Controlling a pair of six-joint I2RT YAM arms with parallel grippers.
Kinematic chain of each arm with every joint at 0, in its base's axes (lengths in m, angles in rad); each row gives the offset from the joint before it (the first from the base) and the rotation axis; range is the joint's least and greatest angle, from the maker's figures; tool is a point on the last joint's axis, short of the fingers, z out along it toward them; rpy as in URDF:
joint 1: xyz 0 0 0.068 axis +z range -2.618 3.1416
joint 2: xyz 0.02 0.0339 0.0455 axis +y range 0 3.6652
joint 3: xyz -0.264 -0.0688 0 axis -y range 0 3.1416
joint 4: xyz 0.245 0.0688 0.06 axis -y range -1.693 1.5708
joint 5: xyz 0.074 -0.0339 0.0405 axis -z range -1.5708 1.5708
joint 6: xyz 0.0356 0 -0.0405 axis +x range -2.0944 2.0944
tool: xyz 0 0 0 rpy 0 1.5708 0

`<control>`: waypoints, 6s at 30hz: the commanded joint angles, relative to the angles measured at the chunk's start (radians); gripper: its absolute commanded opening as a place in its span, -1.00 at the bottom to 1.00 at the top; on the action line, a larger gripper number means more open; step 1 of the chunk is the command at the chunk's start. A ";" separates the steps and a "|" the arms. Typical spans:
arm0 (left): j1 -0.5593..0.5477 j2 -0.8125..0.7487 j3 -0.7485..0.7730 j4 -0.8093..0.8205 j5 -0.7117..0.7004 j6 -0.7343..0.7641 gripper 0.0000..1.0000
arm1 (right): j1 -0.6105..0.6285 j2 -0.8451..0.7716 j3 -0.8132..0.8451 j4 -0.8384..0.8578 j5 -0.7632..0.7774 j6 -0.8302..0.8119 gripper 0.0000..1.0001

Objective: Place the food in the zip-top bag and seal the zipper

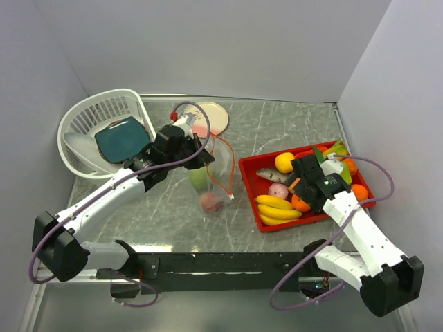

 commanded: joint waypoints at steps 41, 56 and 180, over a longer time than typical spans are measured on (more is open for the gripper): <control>-0.047 0.046 0.088 0.031 -0.044 -0.009 -0.98 | 0.261 0.041 0.346 0.417 -0.371 -0.269 -0.70; -0.050 0.020 0.139 -0.024 -0.113 -0.013 -0.98 | 0.367 0.305 0.460 0.498 -0.380 -0.291 0.28; -0.052 -0.017 0.117 0.005 -0.094 0.023 -0.98 | 0.365 0.248 0.683 0.270 -0.287 -0.268 -0.79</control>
